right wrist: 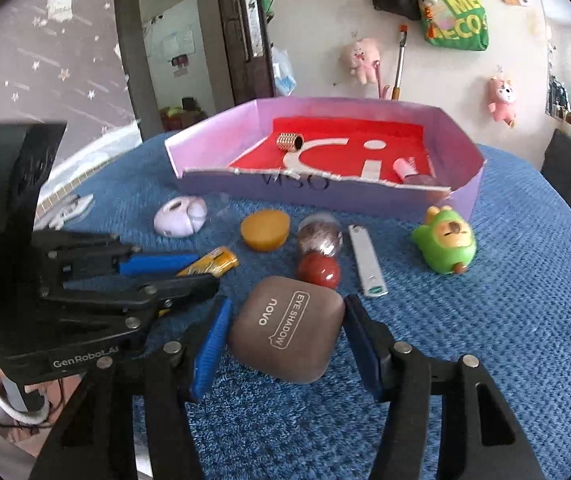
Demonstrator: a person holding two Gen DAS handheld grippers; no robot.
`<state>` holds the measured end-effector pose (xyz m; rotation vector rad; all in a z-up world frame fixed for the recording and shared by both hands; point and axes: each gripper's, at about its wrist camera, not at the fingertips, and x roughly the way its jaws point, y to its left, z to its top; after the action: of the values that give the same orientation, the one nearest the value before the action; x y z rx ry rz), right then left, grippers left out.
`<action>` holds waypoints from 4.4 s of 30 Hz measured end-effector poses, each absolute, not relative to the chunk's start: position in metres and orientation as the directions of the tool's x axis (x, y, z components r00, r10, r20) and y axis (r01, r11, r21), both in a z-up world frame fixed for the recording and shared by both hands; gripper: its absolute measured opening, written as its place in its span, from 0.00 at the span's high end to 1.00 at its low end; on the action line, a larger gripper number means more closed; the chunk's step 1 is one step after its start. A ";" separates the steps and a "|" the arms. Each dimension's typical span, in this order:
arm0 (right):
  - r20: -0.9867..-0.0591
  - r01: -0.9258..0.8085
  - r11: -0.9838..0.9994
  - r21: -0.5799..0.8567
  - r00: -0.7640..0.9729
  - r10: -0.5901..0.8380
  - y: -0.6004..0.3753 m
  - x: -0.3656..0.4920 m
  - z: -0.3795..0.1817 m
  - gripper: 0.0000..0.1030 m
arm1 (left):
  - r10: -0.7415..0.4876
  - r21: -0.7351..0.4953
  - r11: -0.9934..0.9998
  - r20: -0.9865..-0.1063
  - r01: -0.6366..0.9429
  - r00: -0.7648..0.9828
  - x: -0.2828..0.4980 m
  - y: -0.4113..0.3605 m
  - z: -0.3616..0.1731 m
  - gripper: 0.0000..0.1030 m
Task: Organize rigid objects
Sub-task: 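Grasp the yellow lighter with the left gripper while the right grasps the brown EYE SHADOW compact, then carry the lighter and compact over the pink box with both grippers, then open both grippers to release the lighter and compact into the box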
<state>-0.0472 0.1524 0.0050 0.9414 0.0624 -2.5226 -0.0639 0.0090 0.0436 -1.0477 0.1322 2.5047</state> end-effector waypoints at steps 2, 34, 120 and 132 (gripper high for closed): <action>-0.623 0.414 -0.904 0.105 -0.682 -0.384 0.155 -0.046 0.011 0.42 | 0.342 -0.070 -0.909 -0.688 -0.410 -0.640 -0.062 0.007 0.049 0.79; -0.584 0.444 -0.890 0.105 -0.697 -0.417 0.155 -0.067 0.049 0.42 | 0.363 -0.078 -0.906 -0.648 -0.416 -0.670 -0.105 -0.005 0.090 0.79; -0.843 0.599 -0.800 0.035 -0.411 -0.346 0.126 -0.261 0.005 0.33 | 0.303 -0.057 -0.893 -0.808 -0.446 -0.505 -0.263 0.016 0.046 0.46; -0.815 0.594 -0.804 0.001 -0.466 -0.346 0.129 -0.242 0.029 0.31 | 0.319 -0.049 -0.904 -0.739 -0.425 -0.594 -0.240 0.006 0.083 0.35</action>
<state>-0.2423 0.1293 0.0286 1.1683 0.3835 -2.2651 -0.2405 0.0058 0.0828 -1.1109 0.1840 2.4770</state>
